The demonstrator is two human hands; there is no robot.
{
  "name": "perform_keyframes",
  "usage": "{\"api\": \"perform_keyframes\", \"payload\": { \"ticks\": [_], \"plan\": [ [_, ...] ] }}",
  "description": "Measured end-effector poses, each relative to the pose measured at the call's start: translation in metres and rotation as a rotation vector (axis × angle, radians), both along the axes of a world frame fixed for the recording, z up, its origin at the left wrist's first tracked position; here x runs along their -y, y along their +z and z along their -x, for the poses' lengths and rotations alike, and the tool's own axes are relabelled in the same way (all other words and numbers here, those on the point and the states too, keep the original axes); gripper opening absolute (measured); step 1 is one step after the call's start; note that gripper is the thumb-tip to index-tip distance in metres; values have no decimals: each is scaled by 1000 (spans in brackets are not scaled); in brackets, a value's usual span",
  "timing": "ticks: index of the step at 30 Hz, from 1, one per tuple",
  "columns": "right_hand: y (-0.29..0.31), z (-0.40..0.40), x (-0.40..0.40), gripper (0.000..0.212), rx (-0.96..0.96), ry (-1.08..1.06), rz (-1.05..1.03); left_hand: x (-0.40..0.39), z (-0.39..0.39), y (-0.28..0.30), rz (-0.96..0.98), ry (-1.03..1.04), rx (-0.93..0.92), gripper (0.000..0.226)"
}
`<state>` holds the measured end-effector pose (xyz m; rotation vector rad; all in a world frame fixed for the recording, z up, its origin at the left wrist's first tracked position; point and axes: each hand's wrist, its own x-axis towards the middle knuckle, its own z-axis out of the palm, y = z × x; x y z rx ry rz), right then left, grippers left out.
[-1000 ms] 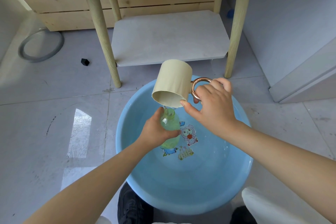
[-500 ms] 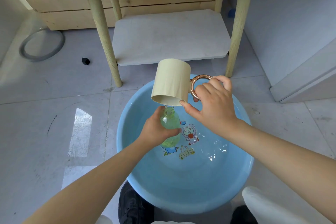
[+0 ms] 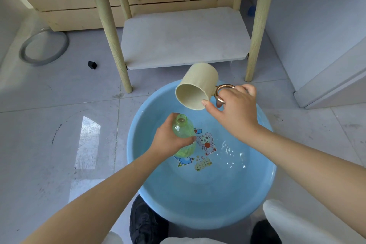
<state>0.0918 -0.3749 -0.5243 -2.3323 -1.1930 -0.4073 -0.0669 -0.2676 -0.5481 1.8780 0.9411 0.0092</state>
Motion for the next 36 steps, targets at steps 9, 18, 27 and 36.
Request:
{"api": "perform_keyframes", "payload": {
  "ticks": [9,18,27,36],
  "plan": [
    [-43,-19,10,46,231,74,677,-4,8,1,67,91,13,58],
    [-53,-4,14,21,261,188,1074,-6,16,-4,119,94,6,57],
    [-44,-10,20,58,-286,-49,951,-7,15,-12,102,122,34,59],
    [-20,-16,29,48,-1224,-354,349,-4,11,-10,54,71,6,54]
  ]
}}
